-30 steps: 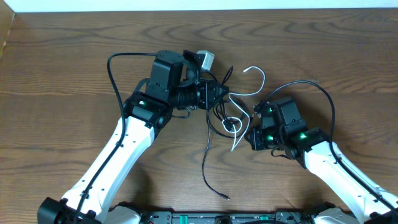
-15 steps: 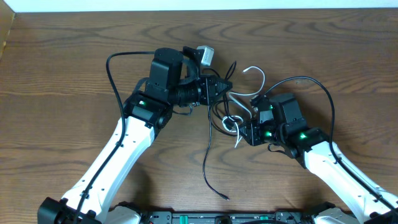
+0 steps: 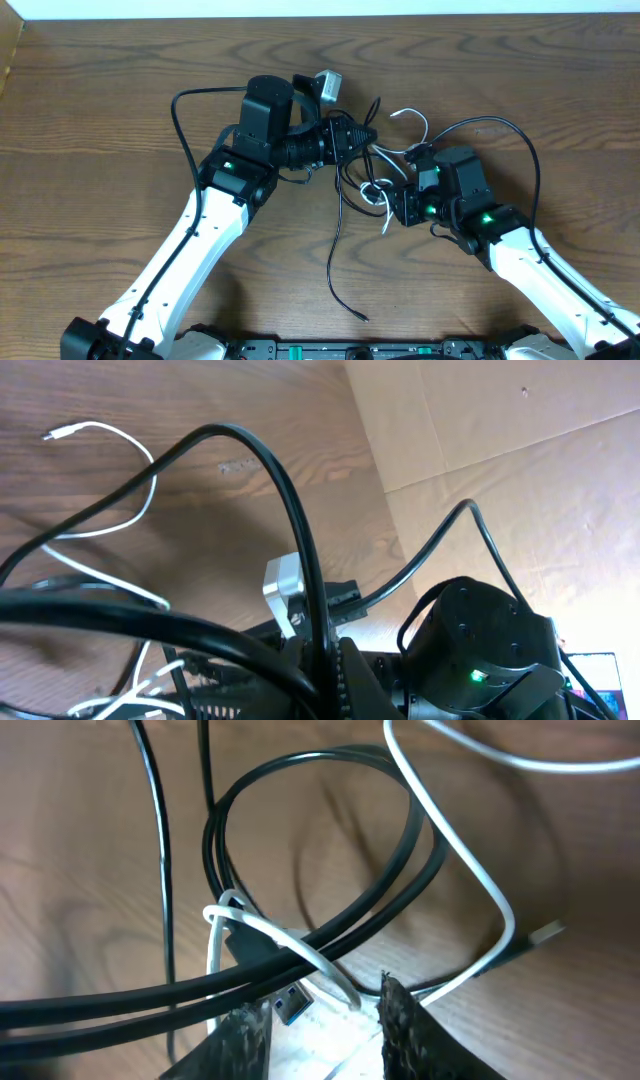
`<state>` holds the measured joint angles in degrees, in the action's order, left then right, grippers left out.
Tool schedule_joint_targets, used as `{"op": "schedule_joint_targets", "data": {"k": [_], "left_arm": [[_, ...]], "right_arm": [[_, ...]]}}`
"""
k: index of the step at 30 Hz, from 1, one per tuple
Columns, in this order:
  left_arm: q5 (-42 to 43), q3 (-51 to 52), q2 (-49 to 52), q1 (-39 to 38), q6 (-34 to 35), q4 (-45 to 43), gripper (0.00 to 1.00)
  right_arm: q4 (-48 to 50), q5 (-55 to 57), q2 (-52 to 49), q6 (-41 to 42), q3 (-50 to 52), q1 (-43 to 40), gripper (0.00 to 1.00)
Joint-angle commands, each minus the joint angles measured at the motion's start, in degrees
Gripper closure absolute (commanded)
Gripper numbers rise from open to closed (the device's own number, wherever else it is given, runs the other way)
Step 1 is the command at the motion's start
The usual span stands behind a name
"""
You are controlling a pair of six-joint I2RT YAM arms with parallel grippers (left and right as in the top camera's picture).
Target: Untangle cables
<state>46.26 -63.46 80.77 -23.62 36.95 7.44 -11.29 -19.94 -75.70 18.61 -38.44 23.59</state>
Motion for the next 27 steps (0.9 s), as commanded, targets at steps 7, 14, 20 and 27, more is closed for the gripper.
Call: {"op": "schedule_joint_targets", "data": {"k": [7,14,20,27], "left_arm": [[1.4,-0.59,-1.64,0.26,8.68,-3.85,0.93],[3.72,-0.59,-1.92,0.26,14.32,-6.49,0.93],[4.35,-0.59,-1.92,0.26,17.16,-6.75,0.92],[4.33,-0.59,-1.9,1.16,14.69,-6.54,0.92]], "right_arm": [[1.62,0.94,-0.5,-0.92,0.04,0.13,0.7],[5.18,1.66,-0.5,-0.94,0.04,0.13,0.69],[8.37,3.37,-0.5,-2.67,0.04,0.13,0.79],[8.09,7.1,-0.5,-2.84,0.04,0.13,0.99]]}}
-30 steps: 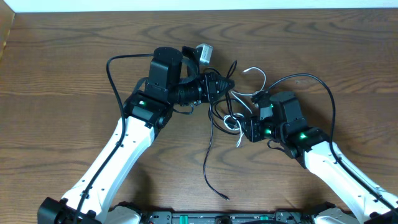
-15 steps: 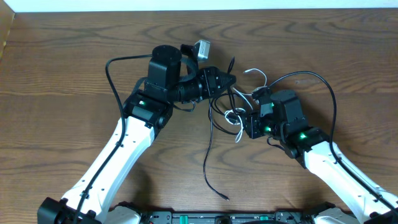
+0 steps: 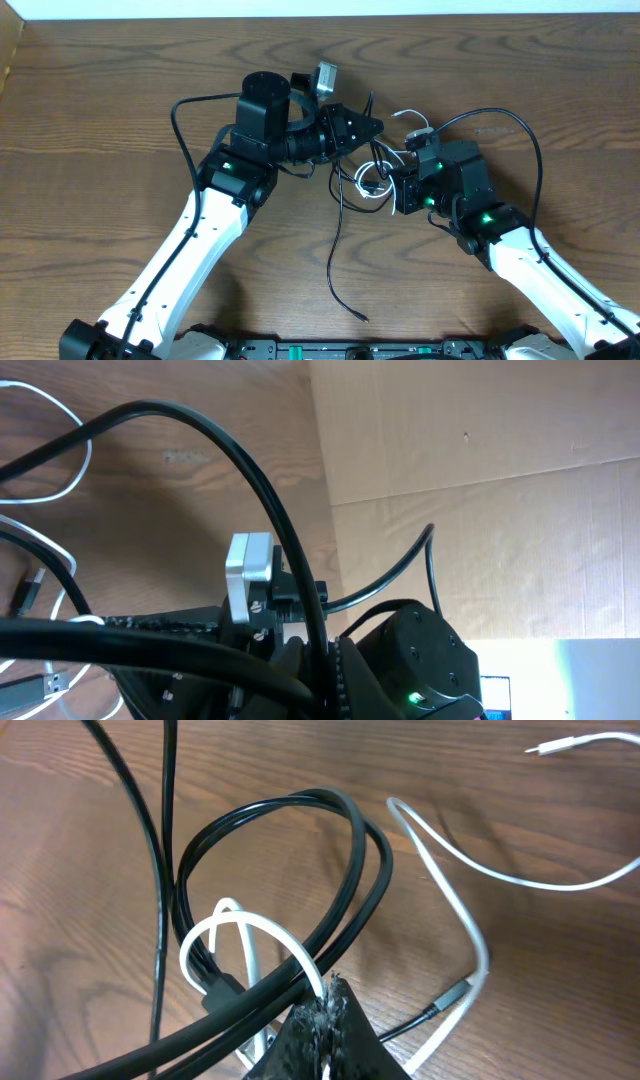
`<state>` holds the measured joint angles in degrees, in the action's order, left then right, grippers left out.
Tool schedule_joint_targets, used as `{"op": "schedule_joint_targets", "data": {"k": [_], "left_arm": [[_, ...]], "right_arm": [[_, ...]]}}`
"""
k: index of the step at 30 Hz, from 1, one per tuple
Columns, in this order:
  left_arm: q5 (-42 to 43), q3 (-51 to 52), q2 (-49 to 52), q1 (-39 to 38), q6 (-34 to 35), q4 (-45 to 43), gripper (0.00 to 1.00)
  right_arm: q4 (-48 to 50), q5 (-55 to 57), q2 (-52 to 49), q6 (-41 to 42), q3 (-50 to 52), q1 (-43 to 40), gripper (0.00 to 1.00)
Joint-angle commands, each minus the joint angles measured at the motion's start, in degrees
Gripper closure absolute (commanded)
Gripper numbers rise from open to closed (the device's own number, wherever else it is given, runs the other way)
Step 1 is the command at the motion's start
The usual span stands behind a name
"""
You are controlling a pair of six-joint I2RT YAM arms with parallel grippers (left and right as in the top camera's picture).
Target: Untangle cables
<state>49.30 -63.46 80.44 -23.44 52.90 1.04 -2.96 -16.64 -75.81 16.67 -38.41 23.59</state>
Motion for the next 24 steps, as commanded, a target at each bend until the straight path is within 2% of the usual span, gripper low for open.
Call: {"op": "schedule_joint_targets", "data": {"k": [1,3,6,10,16,24], "left_arm": [[1.29,-0.59,-1.57,1.33,-2.36,0.22,0.93],[0.9,-0.59,-1.57,2.08,-5.99,2.19,0.93],[-2.49,-0.59,-1.57,3.5,-13.33,8.85,0.93],[-18.23,-0.59,-1.57,5.84,-20.2,25.62,0.93],[-26.95,-0.57,-1.57,11.34,-25.31,37.05,0.92],[-27.54,-0.57,-1.57,24.22,-27.41,38.8,0.93]], "right_arm": [[-0.74,6.01,-0.39,-0.87,0.02,0.13,0.99],[-2.78,12.57,-0.39,-0.17,0.02,0.07,0.99],[-8.24,26.16,-0.39,7.06,0.02,-0.04,0.99],[-20.17,44.02,-0.39,21.03,0.02,-0.57,0.99],[-25.14,49.18,-0.39,25.86,0.02,-5.05,0.99],[-20.96,49.27,-0.39,26.08,0.0,-18.6,0.99]]}}
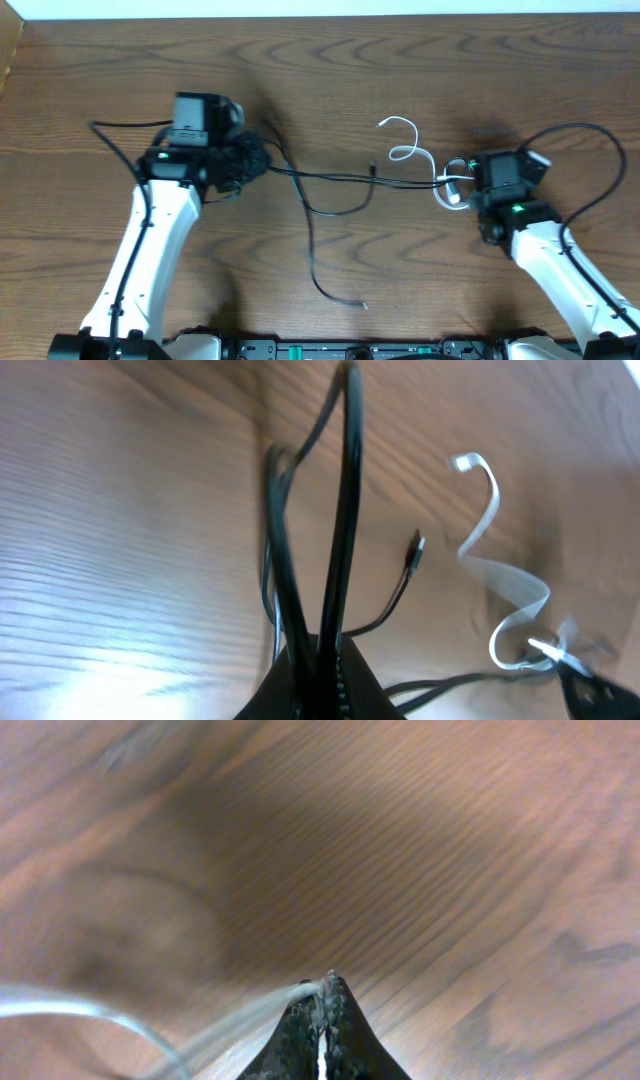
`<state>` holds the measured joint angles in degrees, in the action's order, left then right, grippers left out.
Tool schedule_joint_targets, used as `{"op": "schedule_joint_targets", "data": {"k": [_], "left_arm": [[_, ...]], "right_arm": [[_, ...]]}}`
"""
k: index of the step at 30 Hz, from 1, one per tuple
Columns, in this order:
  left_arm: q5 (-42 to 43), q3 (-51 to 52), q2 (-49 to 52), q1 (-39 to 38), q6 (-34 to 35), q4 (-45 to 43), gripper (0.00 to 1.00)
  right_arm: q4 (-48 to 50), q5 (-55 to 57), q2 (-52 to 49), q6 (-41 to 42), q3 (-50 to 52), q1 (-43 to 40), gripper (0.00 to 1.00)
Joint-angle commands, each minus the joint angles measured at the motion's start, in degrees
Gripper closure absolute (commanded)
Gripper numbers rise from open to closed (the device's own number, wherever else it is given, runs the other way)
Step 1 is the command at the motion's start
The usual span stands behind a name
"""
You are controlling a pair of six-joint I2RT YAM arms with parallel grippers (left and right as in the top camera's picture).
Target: Untangle cables
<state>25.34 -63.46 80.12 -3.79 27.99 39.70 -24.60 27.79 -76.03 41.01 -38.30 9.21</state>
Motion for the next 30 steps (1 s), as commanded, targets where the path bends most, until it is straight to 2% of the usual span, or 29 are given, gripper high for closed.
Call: {"op": "schedule_joint_targets", "data": {"k": [1,10,12,14,16,17,20,23,24,30], "left_arm": [[-3.56,-0.59,-1.25,5.9,-2.49,0.15,0.93],[-3.54,-0.57,-1.25,11.61,-2.49,0.74,0.93],[-2.34,-0.57,-1.25,11.56,-2.47,0.74,0.93],[2.99,-0.57,-1.25,11.1,-2.51,0.48,0.93],[8.02,-0.57,-1.25,10.14,-3.3,-0.15,0.93],[10.58,-0.57,-1.25,9.27,-4.52,-0.79,0.93],[17.73,-0.57,-1.25,6.01,-10.64,-2.93,0.92],[27.45,-0.57,-1.25,2.1,-20.79,-4.2,0.93],[28.15,-0.57,-1.25,0.55,-23.56,-4.2,0.92],[13.9,-0.57,-1.25,-0.55,-21.42,-3.13,0.92]], "right_arm": [[1.36,4.81,-0.17,1.7,-0.11,-5.79,0.99],[4.48,0.79,-0.17,1.6,-0.11,-16.81,0.99],[4.87,-3.32,-0.17,1.57,-0.11,-17.9,0.99],[6.82,-13.35,-0.17,-0.66,-0.11,-18.29,0.99],[10.12,-27.76,-0.17,-6.6,-0.11,-17.9,0.91],[12.28,-37.31,-0.17,-10.67,-0.11,-17.31,0.84],[16.26,-54.71,-0.17,-18.95,-0.11,-14.45,0.61],[16.65,-59.04,-0.17,-22.08,-0.11,-10.45,0.5],[16.41,-58.97,-0.17,-23.93,-0.11,-8.31,0.46],[16.44,-53.16,-0.17,-25.44,-0.11,-3.28,0.42]]}}
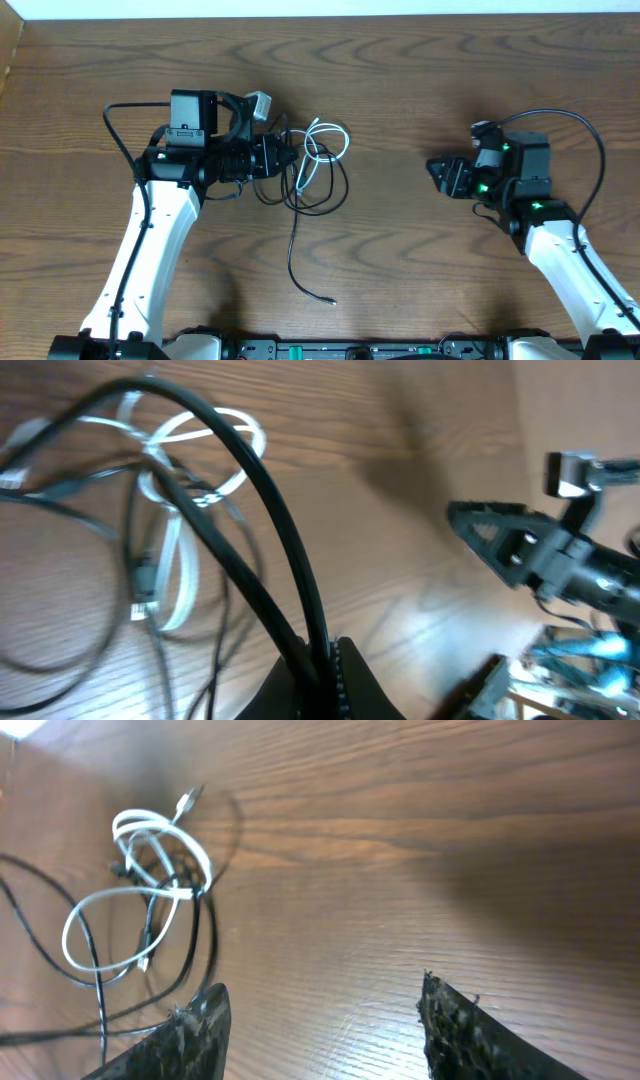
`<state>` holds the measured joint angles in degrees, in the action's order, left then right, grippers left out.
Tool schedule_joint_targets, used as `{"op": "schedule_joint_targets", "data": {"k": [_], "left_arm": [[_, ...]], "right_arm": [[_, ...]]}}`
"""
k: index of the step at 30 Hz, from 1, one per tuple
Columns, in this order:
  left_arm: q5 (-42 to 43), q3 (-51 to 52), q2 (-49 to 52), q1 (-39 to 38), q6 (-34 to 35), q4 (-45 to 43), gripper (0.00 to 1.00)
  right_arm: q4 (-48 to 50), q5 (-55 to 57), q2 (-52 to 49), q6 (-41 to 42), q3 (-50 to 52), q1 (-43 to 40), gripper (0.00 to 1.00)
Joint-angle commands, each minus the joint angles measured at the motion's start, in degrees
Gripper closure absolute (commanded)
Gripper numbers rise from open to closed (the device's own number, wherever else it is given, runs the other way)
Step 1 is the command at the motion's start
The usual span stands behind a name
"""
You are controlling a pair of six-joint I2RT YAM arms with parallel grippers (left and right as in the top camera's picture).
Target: Untangle cables
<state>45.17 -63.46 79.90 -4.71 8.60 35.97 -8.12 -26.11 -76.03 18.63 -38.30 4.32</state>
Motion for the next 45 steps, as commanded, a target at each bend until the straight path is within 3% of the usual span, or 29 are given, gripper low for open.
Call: {"op": "schedule_joint_targets", "data": {"k": [1,3,6,7,14,19,22,28,32,37,45], "left_arm": [[-7.45,-0.57,-1.03,0.42,-1.6,0.85,0.92],[-11.08,-0.57,-1.03,0.39,-0.28,1.18,0.9],[-13.66,-0.59,-1.03,0.39,0.98,1.2,0.08],[-13.49,-0.59,-1.05,0.39,1.42,1.05,0.04],[-9.62,-0.59,-1.05,0.37,1.75,-4.94,0.04],[-10.05,-0.59,-1.03,0.11,1.55,-16.76,0.04],[-16.26,-0.59,-0.5,-0.44,1.57,-20.98,0.04],[-19.76,-0.68,4.39,-3.63,-0.26,-21.79,0.0],[-21.18,-3.96,8.07,-4.66,-0.81,-17.77,0.0],[-27.36,-12.39,12.33,-6.73,-7.26,-9.92,0.0],[-27.67,-14.67,19.93,-11.65,-18.16,-9.66,0.0]], "right_arm": [[-0.04,0.9,-0.17,-3.06,-0.11,1.77,0.42],[-0.09,0.94,-0.17,-3.06,-0.11,1.77,0.42],[-0.35,0.96,-0.17,-3.06,-0.11,1.79,0.41],[-0.44,1.07,-0.17,-3.06,-0.11,1.77,0.41],[-0.48,1.79,-0.17,-3.06,-0.11,1.79,0.41],[-0.46,1.79,-0.17,-3.06,-0.11,1.79,0.41],[-0.48,1.79,-0.17,-3.04,-0.11,1.79,0.42],[-0.48,1.77,-0.17,-3.02,-0.11,1.79,0.42],[-0.94,1.77,-0.17,-2.99,-0.11,1.79,0.43],[-1.11,1.77,-0.17,-2.99,-0.11,1.79,0.43],[-2.1,1.81,-0.17,-2.84,-0.11,1.79,0.44]]}}
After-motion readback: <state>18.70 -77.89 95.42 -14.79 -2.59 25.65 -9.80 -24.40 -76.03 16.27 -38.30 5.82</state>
